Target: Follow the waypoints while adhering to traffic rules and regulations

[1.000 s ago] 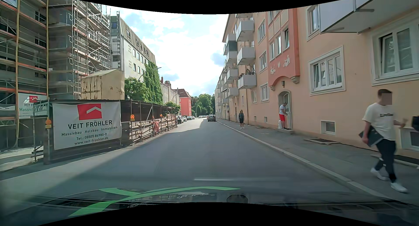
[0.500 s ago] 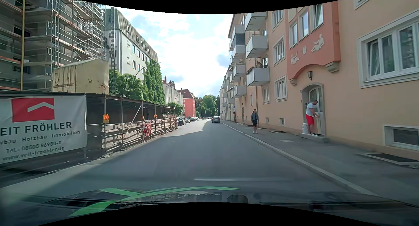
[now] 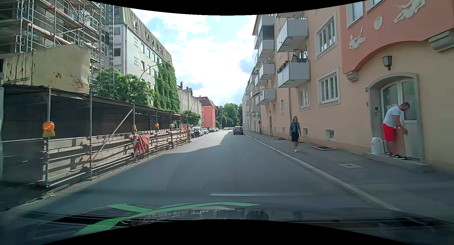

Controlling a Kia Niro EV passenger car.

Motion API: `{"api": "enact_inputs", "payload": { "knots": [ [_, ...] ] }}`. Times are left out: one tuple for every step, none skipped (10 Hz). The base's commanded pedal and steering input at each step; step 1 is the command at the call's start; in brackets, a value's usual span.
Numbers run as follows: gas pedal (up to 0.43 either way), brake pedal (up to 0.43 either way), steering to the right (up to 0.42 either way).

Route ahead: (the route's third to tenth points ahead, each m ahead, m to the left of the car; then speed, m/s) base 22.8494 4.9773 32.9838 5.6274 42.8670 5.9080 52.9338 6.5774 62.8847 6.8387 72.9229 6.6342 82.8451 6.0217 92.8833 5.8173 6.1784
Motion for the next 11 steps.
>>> {"api": "enact_inputs", "payload": {
  "knots": [
    [0.098, 0.000, -0.027],
    [0.098, 0.000, -0.025],
    [0.098, 0.000, -0.024],
    [0.098, 0.000, -0.021],
    [0.098, 0.000, -0.015],
    [0.098, 0.000, -0.012],
    [0.098, 0.000, -0.012],
    [0.098, 0.000, -0.012],
    [0.098, 0.000, -0.012],
    [0.098, 0.000, -0.012],
    [0.098, 0.000, -0.012]
  ]
}}
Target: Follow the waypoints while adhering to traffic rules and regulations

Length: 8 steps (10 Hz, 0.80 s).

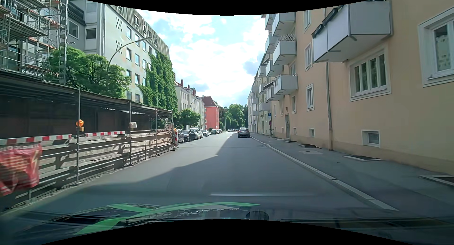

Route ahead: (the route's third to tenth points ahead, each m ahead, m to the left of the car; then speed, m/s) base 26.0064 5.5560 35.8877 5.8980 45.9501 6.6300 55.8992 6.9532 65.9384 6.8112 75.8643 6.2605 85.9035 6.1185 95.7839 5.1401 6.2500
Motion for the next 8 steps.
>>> {"api": "enact_inputs", "payload": {
  "knots": [
    [0.098, 0.000, -0.012],
    [0.098, 0.000, -0.012],
    [0.098, 0.000, -0.011],
    [0.098, 0.000, -0.011],
    [0.098, 0.000, -0.010],
    [0.098, 0.000, -0.010],
    [0.098, 0.000, -0.009],
    [0.098, 0.000, -0.008]
  ]
}}
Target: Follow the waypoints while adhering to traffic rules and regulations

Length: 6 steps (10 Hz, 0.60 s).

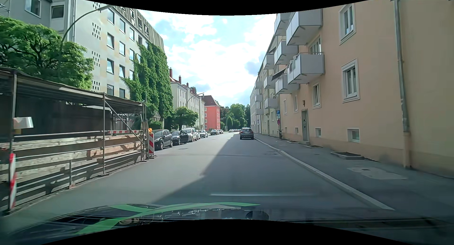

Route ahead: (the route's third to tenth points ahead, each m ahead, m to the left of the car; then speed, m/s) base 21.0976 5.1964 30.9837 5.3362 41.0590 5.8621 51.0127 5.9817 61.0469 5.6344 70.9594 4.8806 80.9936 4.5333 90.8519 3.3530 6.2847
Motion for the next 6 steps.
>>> {"api": "enact_inputs", "payload": {
  "knots": [
    [0.098, 0.000, -0.008],
    [0.098, 0.000, -0.008],
    [0.098, 0.000, -0.008],
    [0.087, 0.000, -0.009],
    [0.087, 0.000, -0.012],
    [0.079, 0.000, -0.015]
  ]
}}
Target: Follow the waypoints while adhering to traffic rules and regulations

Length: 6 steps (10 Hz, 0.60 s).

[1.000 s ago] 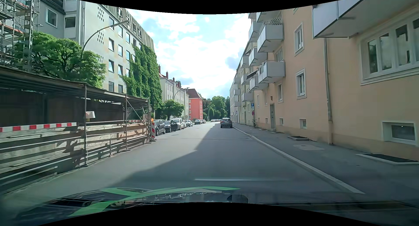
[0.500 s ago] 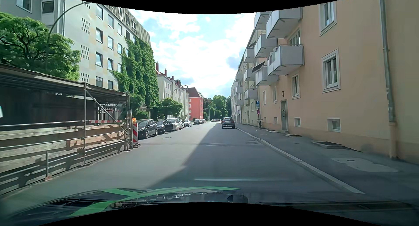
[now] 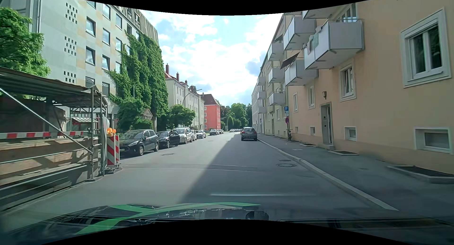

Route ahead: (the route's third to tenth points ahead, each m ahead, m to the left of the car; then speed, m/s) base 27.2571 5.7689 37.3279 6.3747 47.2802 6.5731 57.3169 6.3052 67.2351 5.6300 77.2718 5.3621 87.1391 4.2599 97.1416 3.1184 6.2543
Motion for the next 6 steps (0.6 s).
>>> {"api": "enact_inputs", "payload": {
  "knots": [
    [0.079, 0.000, -0.016],
    [0.079, 0.000, -0.019],
    [0.079, 0.000, -0.019],
    [0.079, 0.000, -0.021],
    [0.079, 0.000, -0.023],
    [0.079, 0.000, -0.027]
  ]
}}
